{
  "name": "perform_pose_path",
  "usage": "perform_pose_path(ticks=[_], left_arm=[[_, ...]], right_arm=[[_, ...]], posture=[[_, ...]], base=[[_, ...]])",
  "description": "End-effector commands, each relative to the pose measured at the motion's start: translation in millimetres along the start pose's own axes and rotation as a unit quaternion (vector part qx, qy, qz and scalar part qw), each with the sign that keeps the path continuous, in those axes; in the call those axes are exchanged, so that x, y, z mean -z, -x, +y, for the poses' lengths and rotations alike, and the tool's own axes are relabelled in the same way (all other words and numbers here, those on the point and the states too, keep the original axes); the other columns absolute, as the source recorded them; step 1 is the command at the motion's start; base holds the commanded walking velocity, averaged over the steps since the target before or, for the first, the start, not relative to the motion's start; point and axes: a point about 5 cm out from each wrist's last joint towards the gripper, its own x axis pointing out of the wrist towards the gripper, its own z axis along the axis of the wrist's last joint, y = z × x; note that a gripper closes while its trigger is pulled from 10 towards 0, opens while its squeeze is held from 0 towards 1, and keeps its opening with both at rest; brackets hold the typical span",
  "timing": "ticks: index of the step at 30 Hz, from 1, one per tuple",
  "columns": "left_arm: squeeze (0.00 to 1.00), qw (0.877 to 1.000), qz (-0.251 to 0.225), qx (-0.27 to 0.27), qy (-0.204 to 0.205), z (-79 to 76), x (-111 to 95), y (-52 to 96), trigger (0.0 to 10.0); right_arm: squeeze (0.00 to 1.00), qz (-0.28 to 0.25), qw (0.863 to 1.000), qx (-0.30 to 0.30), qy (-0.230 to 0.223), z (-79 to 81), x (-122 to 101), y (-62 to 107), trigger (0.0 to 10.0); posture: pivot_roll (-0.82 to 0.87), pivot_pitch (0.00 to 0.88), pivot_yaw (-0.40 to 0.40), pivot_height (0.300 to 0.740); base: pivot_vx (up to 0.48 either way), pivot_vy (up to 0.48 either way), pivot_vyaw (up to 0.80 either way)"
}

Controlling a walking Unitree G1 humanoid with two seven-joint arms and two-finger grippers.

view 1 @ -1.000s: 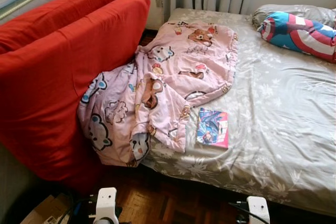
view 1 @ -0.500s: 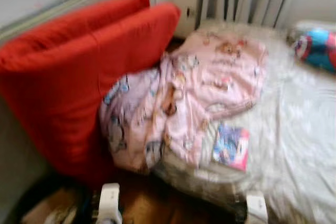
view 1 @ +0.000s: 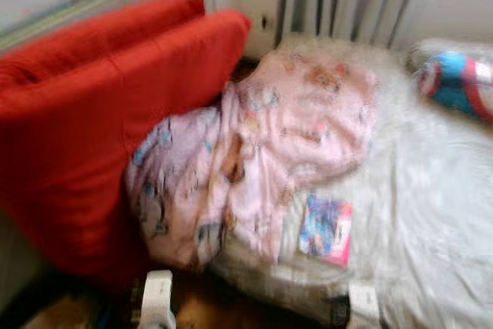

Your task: Clean up the room

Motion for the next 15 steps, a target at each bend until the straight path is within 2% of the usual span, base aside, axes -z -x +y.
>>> perform_pose_path(ticks=[1,11,15], left_arm=[[0.00,1.000,-0.004,0.006,-0.001,-5.2,-3.1,-1.2,10.0],[0.00,1.000,-0.008,0.008,-0.004,-6.1,-4.8,-1.6,10.0],[0.00,0.999,-0.035,0.013,-0.003,-8.4,-16.6,-3.5,10.0]], right_arm=[[0.00,0.010,1.000,0.018,-0.001,-12.9,8.2,3.5,10.0],[0.00,0.003,1.000,0.014,0.000,-13.4,4.2,2.8,10.0],[0.00,-0.026,1.000,0.011,-0.005,-13.3,-9.0,0.7,10.0]], posture=[[-0.06,0.070,-0.011,0.740],[-0.06,0.068,-0.012,0.740],[-0.07,0.071,-0.013,0.740]], base=[[0.266,0.000,0.00],[0.266,0.000,0.00],[0.000,0.000,0.00]])
